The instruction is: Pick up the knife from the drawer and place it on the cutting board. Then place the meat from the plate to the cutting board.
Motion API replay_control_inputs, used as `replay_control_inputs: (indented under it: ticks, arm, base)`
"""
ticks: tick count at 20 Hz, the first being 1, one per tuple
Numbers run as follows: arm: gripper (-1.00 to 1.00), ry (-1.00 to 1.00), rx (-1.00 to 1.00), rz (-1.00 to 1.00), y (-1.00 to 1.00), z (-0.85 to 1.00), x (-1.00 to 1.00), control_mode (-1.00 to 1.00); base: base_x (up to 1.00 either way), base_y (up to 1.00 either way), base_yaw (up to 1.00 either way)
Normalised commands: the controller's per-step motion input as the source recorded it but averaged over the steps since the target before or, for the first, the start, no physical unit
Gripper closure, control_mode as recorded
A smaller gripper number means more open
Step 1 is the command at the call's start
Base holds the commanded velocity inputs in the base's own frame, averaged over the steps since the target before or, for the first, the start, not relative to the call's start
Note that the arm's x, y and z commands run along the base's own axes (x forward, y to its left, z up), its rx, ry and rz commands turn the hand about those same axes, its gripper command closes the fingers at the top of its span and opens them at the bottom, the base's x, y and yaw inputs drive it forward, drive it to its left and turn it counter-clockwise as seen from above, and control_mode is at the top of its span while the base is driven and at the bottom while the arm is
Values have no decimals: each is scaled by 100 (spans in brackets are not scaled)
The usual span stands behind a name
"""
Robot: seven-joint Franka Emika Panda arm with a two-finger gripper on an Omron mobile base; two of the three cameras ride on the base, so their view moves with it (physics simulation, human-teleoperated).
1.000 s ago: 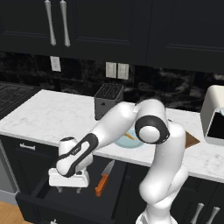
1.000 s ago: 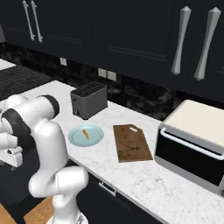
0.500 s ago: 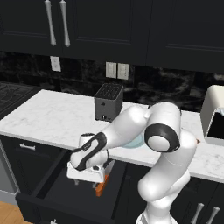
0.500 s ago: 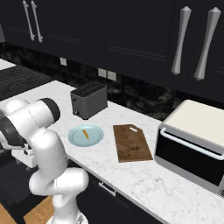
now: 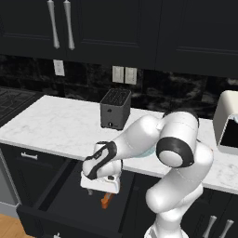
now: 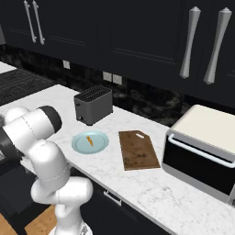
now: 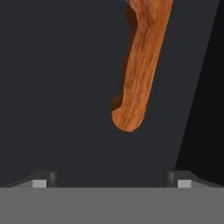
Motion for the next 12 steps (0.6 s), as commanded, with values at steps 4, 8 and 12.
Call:
replay_control_inputs:
  ticks: [4,8,12]
  arm:
    - [-100,0,0,0,-21,-1,19,-100]
    - [-100,0,0,-1,-14,-15,12,-100]
    - [-100,1,-2,0,-3,-23,23,-100]
  base:
    - [0,0,0]
    - [0,0,0]
    - [0,0,0]
